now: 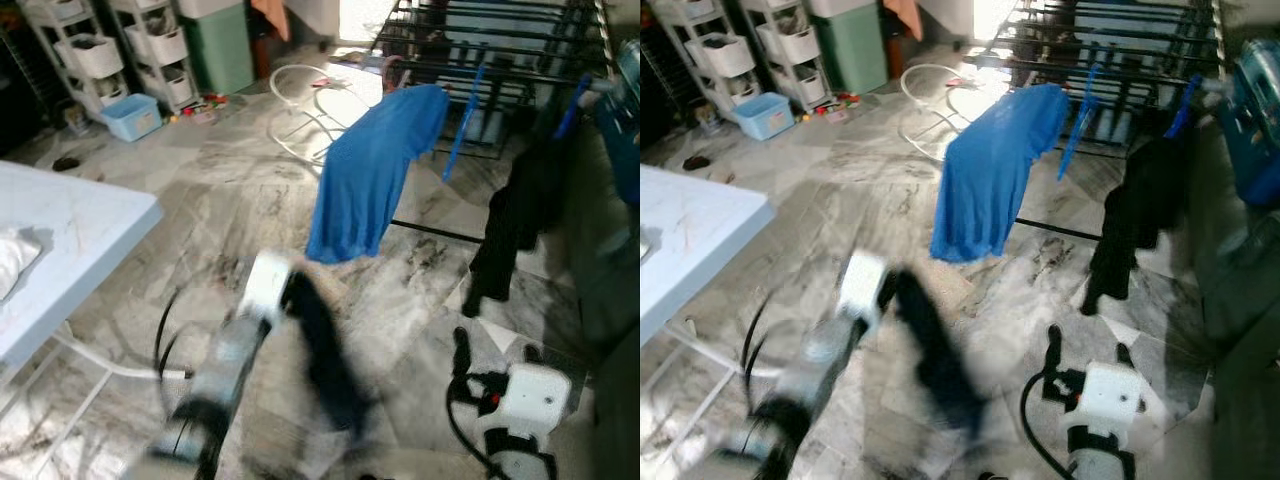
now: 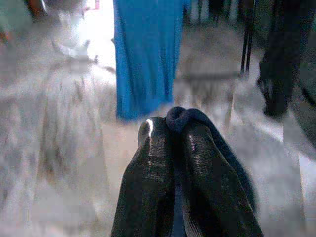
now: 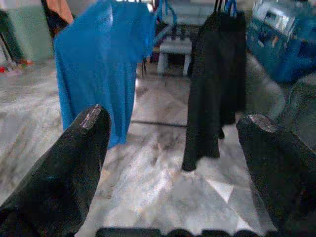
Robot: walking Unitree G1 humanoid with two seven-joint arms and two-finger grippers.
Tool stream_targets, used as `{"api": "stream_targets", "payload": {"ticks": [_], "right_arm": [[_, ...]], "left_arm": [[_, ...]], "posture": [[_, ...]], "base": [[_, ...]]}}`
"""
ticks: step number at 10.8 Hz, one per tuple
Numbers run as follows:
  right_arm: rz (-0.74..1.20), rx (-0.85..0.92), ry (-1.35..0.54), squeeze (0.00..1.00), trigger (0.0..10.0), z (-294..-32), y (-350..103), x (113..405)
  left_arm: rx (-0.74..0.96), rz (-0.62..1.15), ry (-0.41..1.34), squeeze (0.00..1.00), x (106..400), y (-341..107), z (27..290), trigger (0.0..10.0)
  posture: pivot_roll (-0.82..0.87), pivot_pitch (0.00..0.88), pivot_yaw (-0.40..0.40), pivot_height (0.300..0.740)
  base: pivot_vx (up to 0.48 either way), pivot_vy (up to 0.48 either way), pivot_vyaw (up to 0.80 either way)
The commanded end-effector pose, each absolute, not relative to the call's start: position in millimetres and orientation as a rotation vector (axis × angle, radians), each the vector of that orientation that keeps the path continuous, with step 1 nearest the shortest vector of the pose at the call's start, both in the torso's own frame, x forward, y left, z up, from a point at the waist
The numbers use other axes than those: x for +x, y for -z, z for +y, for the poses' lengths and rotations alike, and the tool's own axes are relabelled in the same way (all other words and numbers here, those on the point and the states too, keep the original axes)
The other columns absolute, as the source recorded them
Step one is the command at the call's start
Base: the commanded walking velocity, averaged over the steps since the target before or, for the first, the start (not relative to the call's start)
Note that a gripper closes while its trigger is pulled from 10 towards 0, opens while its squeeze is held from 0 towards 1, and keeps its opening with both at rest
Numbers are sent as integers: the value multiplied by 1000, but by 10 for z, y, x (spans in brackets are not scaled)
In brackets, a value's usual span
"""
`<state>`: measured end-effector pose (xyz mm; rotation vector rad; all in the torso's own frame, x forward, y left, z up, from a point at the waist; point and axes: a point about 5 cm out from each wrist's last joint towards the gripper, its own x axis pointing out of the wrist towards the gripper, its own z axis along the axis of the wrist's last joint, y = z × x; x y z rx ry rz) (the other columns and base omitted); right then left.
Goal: Hang hanger
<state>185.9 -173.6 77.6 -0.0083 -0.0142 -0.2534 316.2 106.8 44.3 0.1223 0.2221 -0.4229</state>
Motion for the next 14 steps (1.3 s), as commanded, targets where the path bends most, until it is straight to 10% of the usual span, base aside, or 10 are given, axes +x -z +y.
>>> {"api": "stream_targets", "payload": {"ticks": [1, 10, 14], "right_arm": [[-12, -6, 263, 0, 10000, -1790, -781, 1874], [-35, -34, 250, 0, 10000, -1949, -837, 1919], [-48, 19, 68, 0, 10000, -1706, -918, 1994]], "left_arm": [[182, 196, 470, 0, 3215, -529, 1071, 10000], [193, -181, 437, 0, 2989, -1178, 1317, 10000], [283, -23, 348, 0, 2785, -795, 1592, 10000]], "posture": [[-14, 85, 1, 740], [43, 79, -37, 740], [74, 89, -60, 740]], "base": [[0, 0, 0], [0, 0, 0], [0, 0, 0]]}}
